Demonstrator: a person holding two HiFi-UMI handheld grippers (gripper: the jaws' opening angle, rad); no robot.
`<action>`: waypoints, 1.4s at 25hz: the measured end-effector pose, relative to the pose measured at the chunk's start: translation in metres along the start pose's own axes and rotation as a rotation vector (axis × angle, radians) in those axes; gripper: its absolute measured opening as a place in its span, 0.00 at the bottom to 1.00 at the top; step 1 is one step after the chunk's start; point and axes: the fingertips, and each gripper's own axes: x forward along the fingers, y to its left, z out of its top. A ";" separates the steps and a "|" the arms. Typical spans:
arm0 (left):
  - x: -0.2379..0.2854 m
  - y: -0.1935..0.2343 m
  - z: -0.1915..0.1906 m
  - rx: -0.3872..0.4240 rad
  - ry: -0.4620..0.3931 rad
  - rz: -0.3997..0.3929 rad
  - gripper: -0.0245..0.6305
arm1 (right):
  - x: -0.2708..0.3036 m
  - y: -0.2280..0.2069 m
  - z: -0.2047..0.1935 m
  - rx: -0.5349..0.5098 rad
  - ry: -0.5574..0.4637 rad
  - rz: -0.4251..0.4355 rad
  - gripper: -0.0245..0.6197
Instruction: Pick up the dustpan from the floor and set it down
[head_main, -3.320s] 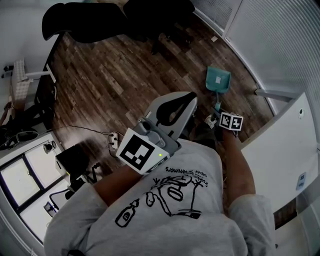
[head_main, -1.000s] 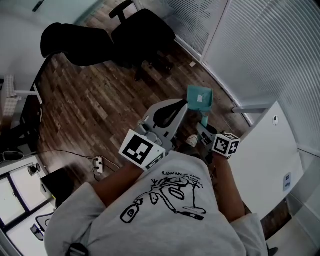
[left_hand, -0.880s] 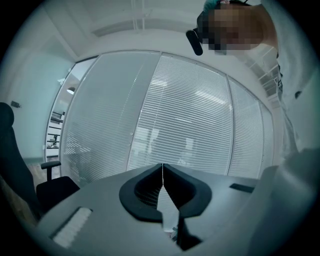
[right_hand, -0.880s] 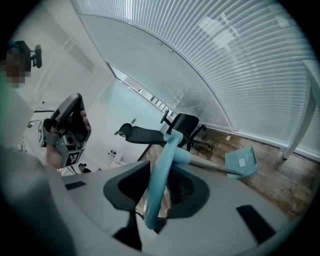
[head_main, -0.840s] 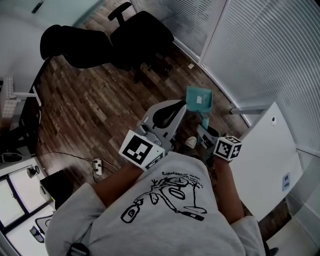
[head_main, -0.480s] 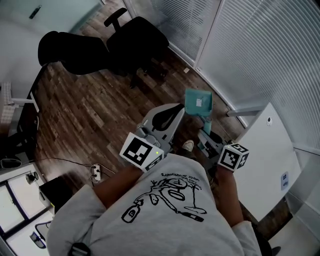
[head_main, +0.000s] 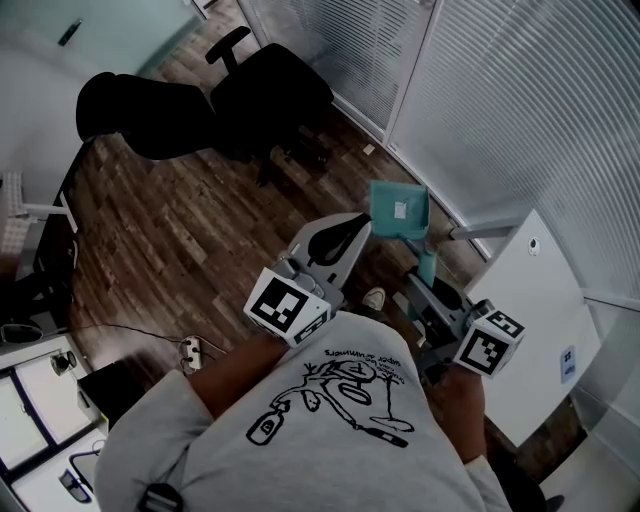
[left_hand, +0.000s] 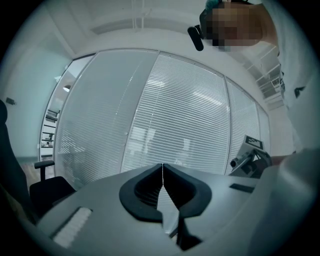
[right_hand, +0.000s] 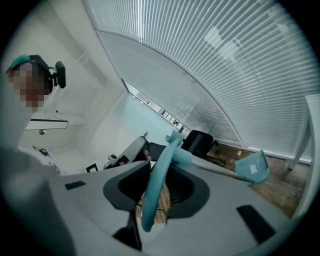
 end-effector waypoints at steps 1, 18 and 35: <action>0.001 0.000 0.000 0.000 0.001 -0.001 0.04 | -0.001 0.004 0.004 -0.004 -0.003 0.003 0.18; 0.006 0.005 0.003 0.002 0.004 0.004 0.04 | -0.004 0.024 0.024 -0.023 -0.010 0.024 0.18; 0.008 0.009 0.000 0.006 0.014 0.008 0.04 | 0.006 0.007 0.020 -0.012 -0.002 0.020 0.18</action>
